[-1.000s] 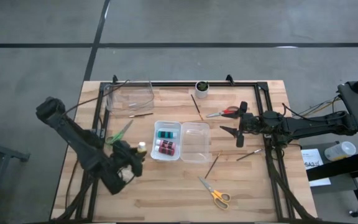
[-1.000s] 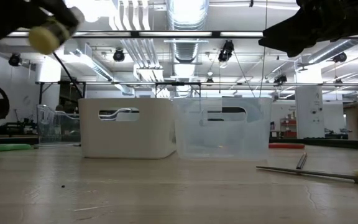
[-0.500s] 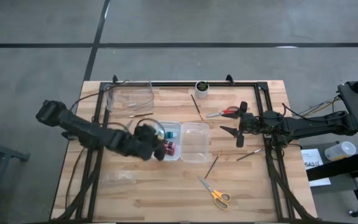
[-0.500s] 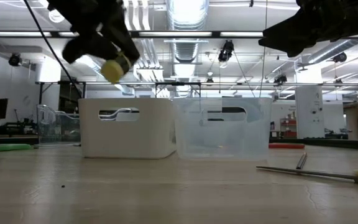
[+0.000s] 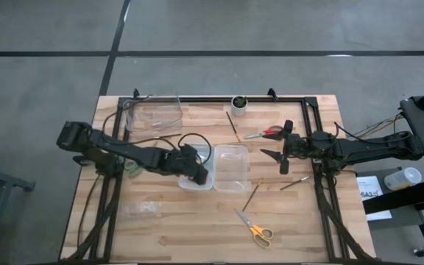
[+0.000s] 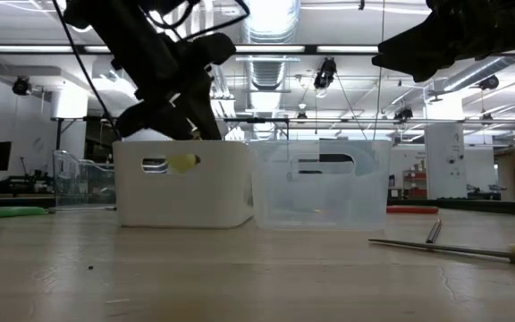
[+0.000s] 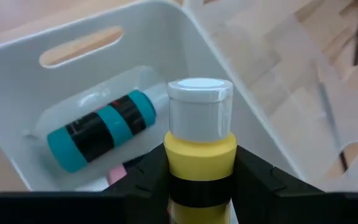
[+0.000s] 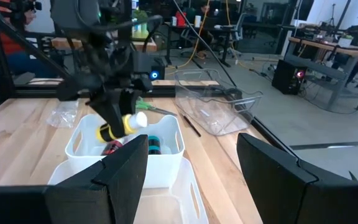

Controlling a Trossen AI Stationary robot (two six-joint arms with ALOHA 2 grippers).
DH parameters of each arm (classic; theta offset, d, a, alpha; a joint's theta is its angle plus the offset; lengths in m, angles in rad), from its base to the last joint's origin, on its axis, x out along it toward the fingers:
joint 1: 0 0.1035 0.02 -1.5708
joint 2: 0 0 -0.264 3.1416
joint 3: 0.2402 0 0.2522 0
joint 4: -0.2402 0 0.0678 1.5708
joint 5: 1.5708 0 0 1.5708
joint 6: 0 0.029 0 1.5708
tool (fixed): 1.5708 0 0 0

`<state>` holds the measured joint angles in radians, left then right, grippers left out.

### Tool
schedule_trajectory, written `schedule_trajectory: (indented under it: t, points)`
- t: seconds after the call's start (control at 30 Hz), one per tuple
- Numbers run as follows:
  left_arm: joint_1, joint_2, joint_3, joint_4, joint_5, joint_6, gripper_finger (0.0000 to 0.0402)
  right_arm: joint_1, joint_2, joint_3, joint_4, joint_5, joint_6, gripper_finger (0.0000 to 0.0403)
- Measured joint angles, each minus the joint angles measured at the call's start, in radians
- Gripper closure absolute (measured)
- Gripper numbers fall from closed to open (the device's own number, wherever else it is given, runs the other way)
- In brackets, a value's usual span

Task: Pick & Place Paint Supplies
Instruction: Put the yellow paint bottle into the white bin, then put the silver paint brush into the bottom transparent bin

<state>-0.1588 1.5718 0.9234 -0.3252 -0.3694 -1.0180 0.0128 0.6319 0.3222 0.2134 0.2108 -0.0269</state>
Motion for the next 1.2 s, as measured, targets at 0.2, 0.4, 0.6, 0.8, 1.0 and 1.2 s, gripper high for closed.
schedule_trajectory:
  t: [0.2, 0.4, 0.6, 0.8, 1.0, 1.2]
  points:
    - [0.016, 0.032, 0.0, 0.001, 0.004, -0.016, 0.027, 0.0, 0.0, 0.0, 0.0, 0.0, 0.0, 0.0159]
    - [0.017, 0.031, 0.0, 0.009, 0.012, -0.037, 0.0214, 0.0, 0.0, 0.0, 0.0, 0.0, 0.0, 0.0159]
    - [0.016, 0.03, 0.0, 0.011, 0.027, -0.029, 0.015, 0.0, 0.0, 0.0, 0.0, 0.0, 0.0, 0.0159]
    - [0.016, 0.029, 0.0, 0.011, 0.027, -0.028, 0.0136, 0.0, 0.0, 0.0, 0.0, 0.0, 0.0, 0.0159]
    - [0.016, 0.029, 0.0, 0.011, 0.027, -0.026, 0.0135, 0.0, 0.0, 0.0, 0.0, 0.0, 0.0, 0.0159]
    - [0.01, 0.017, 0.0, 0.01, 0.034, -0.024, 0.0135, 0.0, 0.0, 0.0, 0.0, 0.0, 0.0, 0.0159]
